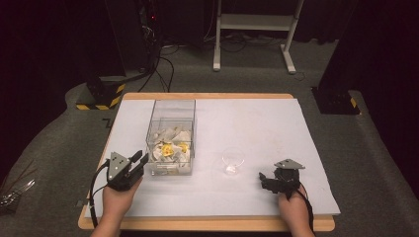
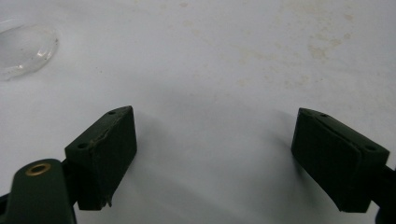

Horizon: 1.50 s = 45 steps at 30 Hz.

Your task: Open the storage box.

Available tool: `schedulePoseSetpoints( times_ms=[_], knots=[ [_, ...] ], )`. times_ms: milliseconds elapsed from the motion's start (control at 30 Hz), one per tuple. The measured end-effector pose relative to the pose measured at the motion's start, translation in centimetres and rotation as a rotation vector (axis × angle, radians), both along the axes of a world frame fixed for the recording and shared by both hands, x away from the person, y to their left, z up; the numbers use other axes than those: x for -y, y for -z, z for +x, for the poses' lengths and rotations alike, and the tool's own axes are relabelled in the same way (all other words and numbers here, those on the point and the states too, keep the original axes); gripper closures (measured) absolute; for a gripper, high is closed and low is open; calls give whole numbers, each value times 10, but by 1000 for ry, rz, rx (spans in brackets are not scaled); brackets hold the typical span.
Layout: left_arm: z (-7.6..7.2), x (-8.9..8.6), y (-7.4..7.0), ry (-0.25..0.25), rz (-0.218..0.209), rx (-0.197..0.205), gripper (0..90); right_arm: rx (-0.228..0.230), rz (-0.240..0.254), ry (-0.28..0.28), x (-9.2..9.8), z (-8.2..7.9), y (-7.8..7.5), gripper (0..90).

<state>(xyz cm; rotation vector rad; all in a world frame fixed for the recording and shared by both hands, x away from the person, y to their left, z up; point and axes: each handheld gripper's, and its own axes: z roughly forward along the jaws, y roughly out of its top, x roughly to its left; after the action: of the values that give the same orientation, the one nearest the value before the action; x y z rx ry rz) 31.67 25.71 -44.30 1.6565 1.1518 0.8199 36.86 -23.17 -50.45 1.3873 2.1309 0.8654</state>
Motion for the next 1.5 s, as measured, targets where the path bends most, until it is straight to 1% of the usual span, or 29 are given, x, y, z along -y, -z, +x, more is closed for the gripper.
schedulePoseSetpoints(
  times_ms=[200, 367, 467, 600, 833, 1000, 1300, 1500],
  knots=[
    [9, 3, 1, 11, 3, -12, 720, 1, -1, 0, 0, 0, 0, 141],
    [13, 2, 0, 4, 2, -5, 726, 1, -1, 0, 0, 0, 0, 141],
    [17, 3, 2, -1, 2, -10, 734, 1, -1, 0, 0, 0, 0, 141],
    [20, 3, 4, -8, -9, -11, 736, 4, -3, -2, 0, 0, 0, 141],
    [20, 2, 9, -10, -11, -20, 732, 1, -2, -1, 0, 0, 0, 141],
    [19, 1, 13, -5, -23, -30, 728, 2, -2, -1, 0, 0, 0, 141],
    [18, 0, 17, -3, -25, -32, 724, 3, -3, -1, 0, 0, 0, 141],
    [16, 1, 19, -12, -31, -22, 730, 4, -3, -1, 0, 0, 0, 142]
  ],
)
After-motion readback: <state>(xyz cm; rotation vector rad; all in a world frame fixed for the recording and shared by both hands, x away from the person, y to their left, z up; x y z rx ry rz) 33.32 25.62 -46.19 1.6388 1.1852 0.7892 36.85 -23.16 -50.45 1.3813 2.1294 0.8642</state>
